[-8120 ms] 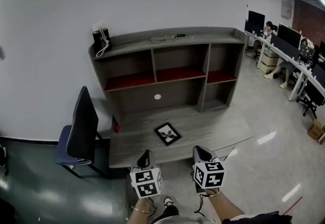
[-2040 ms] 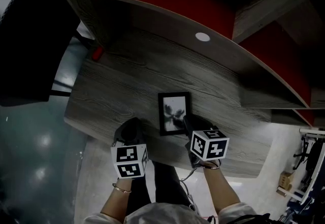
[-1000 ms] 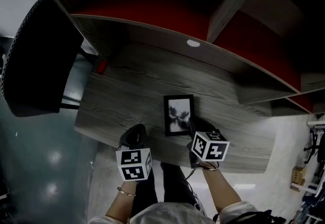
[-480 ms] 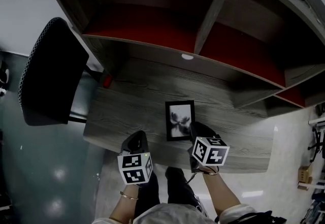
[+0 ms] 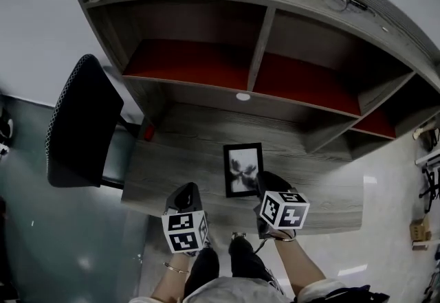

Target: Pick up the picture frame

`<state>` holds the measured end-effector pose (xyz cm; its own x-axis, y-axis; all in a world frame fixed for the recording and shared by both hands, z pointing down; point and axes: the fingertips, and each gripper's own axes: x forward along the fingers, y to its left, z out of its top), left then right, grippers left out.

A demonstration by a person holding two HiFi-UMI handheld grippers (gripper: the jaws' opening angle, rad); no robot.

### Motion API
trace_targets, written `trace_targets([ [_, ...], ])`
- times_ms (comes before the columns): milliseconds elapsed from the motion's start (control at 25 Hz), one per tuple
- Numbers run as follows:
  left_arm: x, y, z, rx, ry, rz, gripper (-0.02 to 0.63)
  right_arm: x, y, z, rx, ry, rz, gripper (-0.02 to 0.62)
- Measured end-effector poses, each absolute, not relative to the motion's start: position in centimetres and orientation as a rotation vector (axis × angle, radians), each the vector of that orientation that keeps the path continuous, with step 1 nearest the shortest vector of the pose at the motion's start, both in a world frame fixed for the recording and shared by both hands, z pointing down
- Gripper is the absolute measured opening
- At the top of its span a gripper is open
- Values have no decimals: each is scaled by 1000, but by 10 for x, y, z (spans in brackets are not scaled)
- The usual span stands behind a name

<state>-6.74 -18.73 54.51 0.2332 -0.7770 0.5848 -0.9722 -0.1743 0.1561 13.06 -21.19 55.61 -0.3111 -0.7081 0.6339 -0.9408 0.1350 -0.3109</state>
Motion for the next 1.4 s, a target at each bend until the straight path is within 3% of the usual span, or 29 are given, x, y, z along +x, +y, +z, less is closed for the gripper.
trace_targets([
  [1400,-72,-220,409,2354,-1531,325,5,128,-213,376,2002,-2231,634,83],
])
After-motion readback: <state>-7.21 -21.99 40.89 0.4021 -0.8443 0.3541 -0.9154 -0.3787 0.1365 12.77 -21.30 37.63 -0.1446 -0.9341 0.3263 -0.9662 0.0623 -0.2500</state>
